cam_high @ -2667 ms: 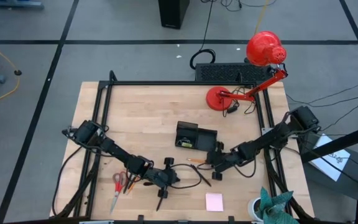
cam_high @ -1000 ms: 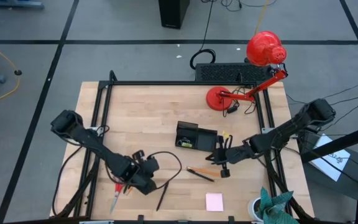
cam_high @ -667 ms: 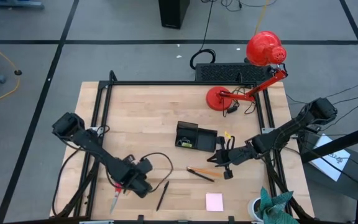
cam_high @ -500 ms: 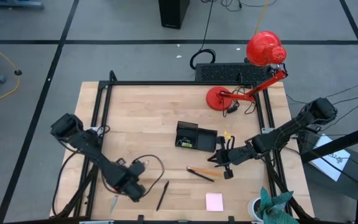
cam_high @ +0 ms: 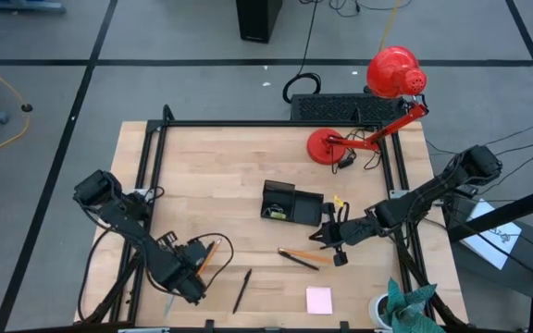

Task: Pick and place office supplies into organizer
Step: Put the red scissors into the black desk organizer

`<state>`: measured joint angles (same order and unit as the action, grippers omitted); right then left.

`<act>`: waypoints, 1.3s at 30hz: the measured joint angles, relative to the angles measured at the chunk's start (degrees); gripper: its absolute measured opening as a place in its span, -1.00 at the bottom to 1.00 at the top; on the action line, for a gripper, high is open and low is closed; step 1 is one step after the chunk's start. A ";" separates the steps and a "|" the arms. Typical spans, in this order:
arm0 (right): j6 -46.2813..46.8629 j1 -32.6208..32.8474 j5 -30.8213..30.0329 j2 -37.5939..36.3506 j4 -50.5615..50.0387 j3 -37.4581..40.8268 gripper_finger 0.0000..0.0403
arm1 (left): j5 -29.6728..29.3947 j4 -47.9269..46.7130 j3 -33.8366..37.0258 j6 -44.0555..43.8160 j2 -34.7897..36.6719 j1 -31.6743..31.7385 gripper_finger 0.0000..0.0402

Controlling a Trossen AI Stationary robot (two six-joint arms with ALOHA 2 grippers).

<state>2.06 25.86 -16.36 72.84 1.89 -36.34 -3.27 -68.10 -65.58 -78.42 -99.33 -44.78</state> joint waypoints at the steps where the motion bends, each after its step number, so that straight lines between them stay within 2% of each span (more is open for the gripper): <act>1: -0.02 -0.01 0.02 0.00 0.00 -0.02 -1.00 | 0.00 0.10 0.00 0.72 0.00 -0.01 -0.50; 6: 0.00 -0.01 0.00 0.00 0.00 -0.01 -1.00 | -2.29 0.16 0.08 4.64 0.00 -0.32 -0.18; 11: 0.03 -0.01 0.02 0.00 0.00 0.00 -1.00 | -2.71 0.54 3.19 5.28 0.00 -1.23 -0.04; 18: -0.67 -0.01 0.11 0.00 0.79 0.00 -1.00 | 0.61 2.31 8.15 1.56 0.00 -3.01 -0.10; 26: -1.05 -0.01 0.13 0.00 1.51 0.00 -1.00 | 0.48 4.33 8.51 2.70 0.04 -2.61 -0.19; 39: -1.05 -0.01 0.17 0.00 1.51 0.00 -1.00 | 1.23 5.44 8.50 3.38 0.02 -2.37 -0.20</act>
<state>1.02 25.85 -16.19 72.84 3.40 -36.34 -2.04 -62.65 -57.08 -75.05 -99.31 -47.16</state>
